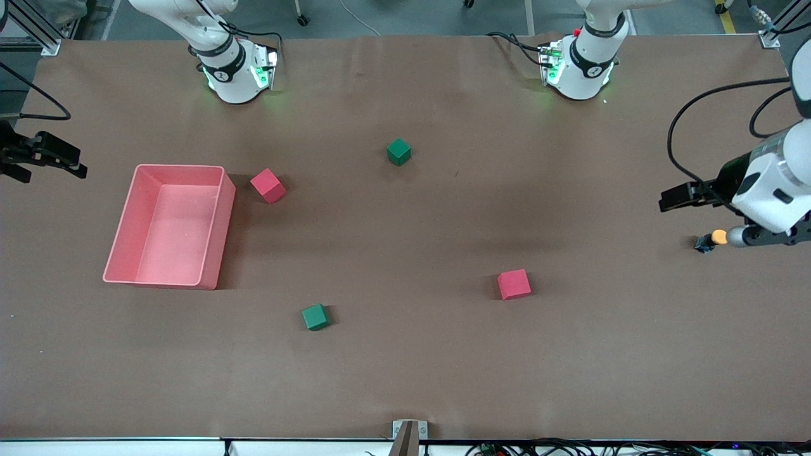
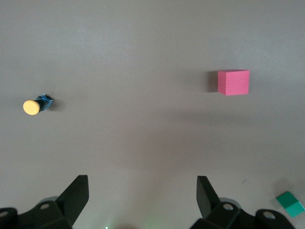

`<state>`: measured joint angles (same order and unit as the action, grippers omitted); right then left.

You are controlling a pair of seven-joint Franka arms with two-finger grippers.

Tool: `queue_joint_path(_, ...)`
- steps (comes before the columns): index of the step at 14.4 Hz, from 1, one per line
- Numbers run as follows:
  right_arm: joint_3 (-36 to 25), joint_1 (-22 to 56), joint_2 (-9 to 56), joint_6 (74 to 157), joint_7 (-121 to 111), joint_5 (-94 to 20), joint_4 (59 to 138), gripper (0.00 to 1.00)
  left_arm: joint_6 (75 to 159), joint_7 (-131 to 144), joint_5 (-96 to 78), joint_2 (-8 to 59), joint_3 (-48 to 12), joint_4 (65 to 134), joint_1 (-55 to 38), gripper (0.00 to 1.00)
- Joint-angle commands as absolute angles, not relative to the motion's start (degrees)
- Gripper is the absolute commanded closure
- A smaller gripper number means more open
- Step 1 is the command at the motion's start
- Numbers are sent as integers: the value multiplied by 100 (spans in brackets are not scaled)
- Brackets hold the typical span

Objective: Place and upright button with both arms

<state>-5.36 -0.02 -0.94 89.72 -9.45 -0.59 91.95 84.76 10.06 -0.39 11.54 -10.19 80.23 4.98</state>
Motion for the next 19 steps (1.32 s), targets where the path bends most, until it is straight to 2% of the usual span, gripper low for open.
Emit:
queue_joint_path(1, -501, -26, -202, 8842, -993, -44, 9229, 0, 8367, 835, -193, 862, -1011, 8112, 615, 0)
queue_joint_path(8, -501, -35, -237, 8816, -993, -70, 9229, 0, 8332, 598, -167, 414, -984, 8419, 387, 0)
queue_joint_path(14, -510, -35, -229, 8789, -1089, -70, 9220, 0, 8332, 598, -176, 150, -441, 8508, -34, 0)
queue_joint_path(19, -536, -62, -229, 8719, -1107, -70, 9211, 0, 8332, 606, -184, 18, -378, 8543, -88, 0)
